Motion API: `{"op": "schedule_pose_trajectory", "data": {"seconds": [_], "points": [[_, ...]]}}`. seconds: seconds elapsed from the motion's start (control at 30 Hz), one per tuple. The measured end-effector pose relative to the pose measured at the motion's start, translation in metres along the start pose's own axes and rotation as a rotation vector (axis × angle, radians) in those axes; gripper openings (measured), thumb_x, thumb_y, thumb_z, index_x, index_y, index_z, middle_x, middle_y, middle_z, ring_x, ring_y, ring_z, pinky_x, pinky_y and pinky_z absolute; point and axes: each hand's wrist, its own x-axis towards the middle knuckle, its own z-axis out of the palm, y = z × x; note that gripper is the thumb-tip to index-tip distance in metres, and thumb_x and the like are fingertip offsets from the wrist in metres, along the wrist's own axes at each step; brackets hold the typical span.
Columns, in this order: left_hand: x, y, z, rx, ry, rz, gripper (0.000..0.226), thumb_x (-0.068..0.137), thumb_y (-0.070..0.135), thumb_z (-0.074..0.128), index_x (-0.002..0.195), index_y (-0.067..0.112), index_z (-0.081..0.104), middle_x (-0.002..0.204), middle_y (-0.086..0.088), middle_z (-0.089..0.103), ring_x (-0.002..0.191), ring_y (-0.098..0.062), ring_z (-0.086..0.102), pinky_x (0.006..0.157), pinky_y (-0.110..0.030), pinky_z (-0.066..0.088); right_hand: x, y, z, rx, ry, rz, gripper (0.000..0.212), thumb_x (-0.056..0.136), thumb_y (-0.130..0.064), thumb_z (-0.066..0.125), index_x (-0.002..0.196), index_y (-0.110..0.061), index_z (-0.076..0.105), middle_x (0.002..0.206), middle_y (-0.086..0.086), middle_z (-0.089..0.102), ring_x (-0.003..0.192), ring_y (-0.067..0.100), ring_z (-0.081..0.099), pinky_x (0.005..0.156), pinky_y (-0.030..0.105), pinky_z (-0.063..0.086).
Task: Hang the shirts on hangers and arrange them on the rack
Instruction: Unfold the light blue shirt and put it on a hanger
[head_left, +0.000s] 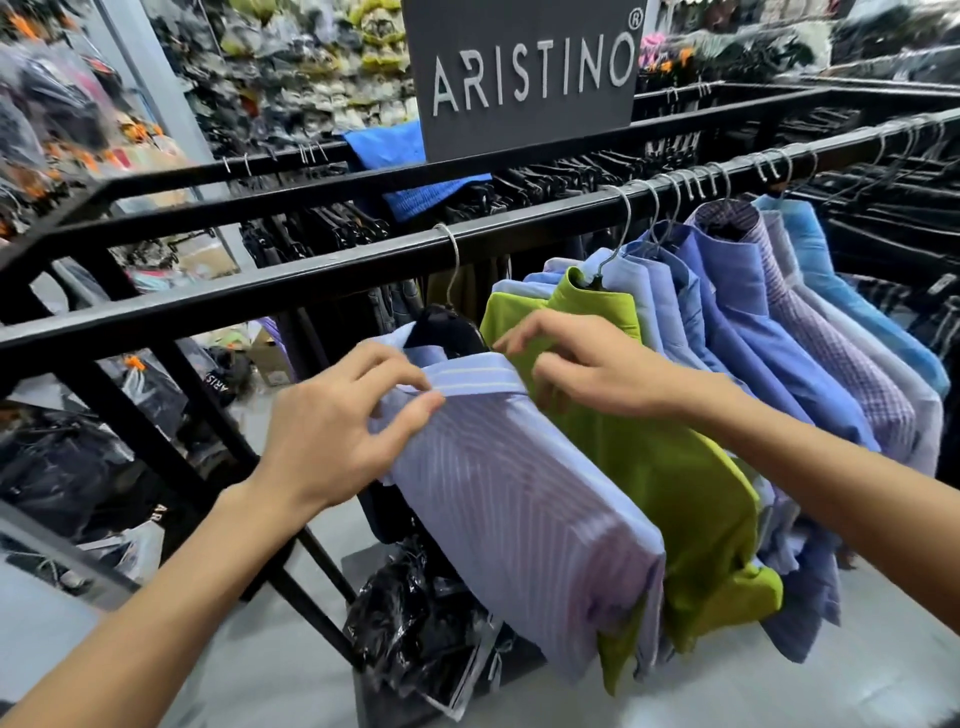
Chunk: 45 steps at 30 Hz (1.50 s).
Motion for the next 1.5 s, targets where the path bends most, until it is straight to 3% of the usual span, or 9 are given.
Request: {"op": "schedule_pose_trajectory", "data": {"seconds": [0.13,0.27,0.5,0.67,0.77,1.0,1.13,1.37,1.5], "points": [[0.028,0.004,0.003,-0.202,-0.118,-0.114,0.032,0.101,0.047,0.039,0.110,0.036,0.068,0.115,0.023,0.068,0.108,-0.003,0.064,0.089,-0.038,0.054,0.006,-0.012,0.009,0.064,-0.097,0.040,0.031,0.098,-0.030,0.067,0.123,-0.013,0.059,0.102,-0.013,0.070,0.091,0.004,0.069,0.082,0.029,0.056],[0.052,-0.003,0.000,-0.163,-0.413,-0.059,0.017,0.104,0.037,0.048,0.094,0.037,0.062,0.090,0.019,0.061,0.080,0.011,0.055,0.075,-0.031,0.045,0.008,-0.027,0.006,0.203,-0.189,0.039,0.020,0.097,-0.018,0.068,0.108,-0.001,0.065,0.086,0.004,0.077,0.078,0.023,0.076,0.078,0.036,0.062],[0.056,-0.005,-0.018,-0.179,-0.714,0.073,0.020,0.104,0.019,0.053,0.084,0.022,0.056,0.080,0.009,0.061,0.076,0.002,0.062,0.070,-0.008,0.040,0.017,-0.020,0.003,0.162,-0.399,0.139,0.028,0.102,-0.026,0.060,0.095,0.001,0.066,0.080,0.015,0.076,0.074,0.028,0.076,0.072,0.032,0.061],[0.045,-0.010,-0.016,-0.212,-0.627,0.063,0.012,0.103,0.012,0.052,0.097,0.021,0.058,0.086,0.010,0.066,0.086,-0.008,0.064,0.077,-0.020,0.048,0.047,0.002,0.016,-0.160,-0.048,0.069,0.019,0.099,-0.017,0.059,0.113,-0.010,0.069,0.086,0.002,0.077,0.075,0.011,0.072,0.077,0.027,0.056],[0.041,-0.011,-0.018,-0.218,-0.545,0.112,0.010,0.102,0.009,0.055,0.099,0.016,0.061,0.089,0.016,0.061,0.088,0.005,0.060,0.078,-0.010,0.042,0.074,0.005,0.023,-0.367,0.126,-0.020,0.037,0.093,-0.021,0.069,0.127,-0.008,0.063,0.102,0.005,0.071,0.079,0.010,0.057,0.078,0.022,0.045],[0.028,-0.011,-0.032,-0.140,-0.456,0.196,0.014,0.097,0.016,0.050,0.101,0.011,0.063,0.093,0.011,0.056,0.087,-0.009,0.054,0.080,-0.013,0.041,0.115,0.012,0.036,-0.592,0.089,0.001,0.021,0.092,-0.028,0.065,0.097,-0.009,0.071,0.098,0.018,0.071,0.096,0.040,0.065,0.076,0.042,0.048],[0.018,-0.019,-0.046,-0.071,-0.460,0.187,0.017,0.093,0.007,0.047,0.101,0.015,0.060,0.094,0.013,0.052,0.088,-0.008,0.048,0.080,-0.015,0.039,0.126,0.026,0.025,-0.504,0.160,0.041,0.013,0.089,-0.023,0.074,0.098,-0.014,0.075,0.085,0.006,0.070,0.084,0.032,0.063,0.070,0.034,0.042],[0.013,-0.023,-0.053,-0.089,-0.514,0.162,0.029,0.101,0.037,0.046,0.101,0.014,0.064,0.096,0.008,0.053,0.088,-0.004,0.045,0.083,-0.004,0.032,0.115,0.006,0.008,-0.111,-0.130,-0.043,0.031,0.088,-0.013,0.078,0.078,-0.038,0.064,0.073,-0.020,0.068,0.065,-0.008,0.054,0.065,0.008,0.041],[0.013,-0.021,-0.048,-0.073,-0.419,0.231,0.015,0.101,0.017,0.051,0.097,0.010,0.064,0.095,0.008,0.053,0.090,-0.013,0.050,0.083,-0.012,0.037,0.113,0.009,0.004,-0.318,-0.099,-0.055,0.003,0.092,-0.024,0.075,0.092,-0.021,0.075,0.076,-0.015,0.063,0.071,0.001,0.055,0.068,0.016,0.041]]}}
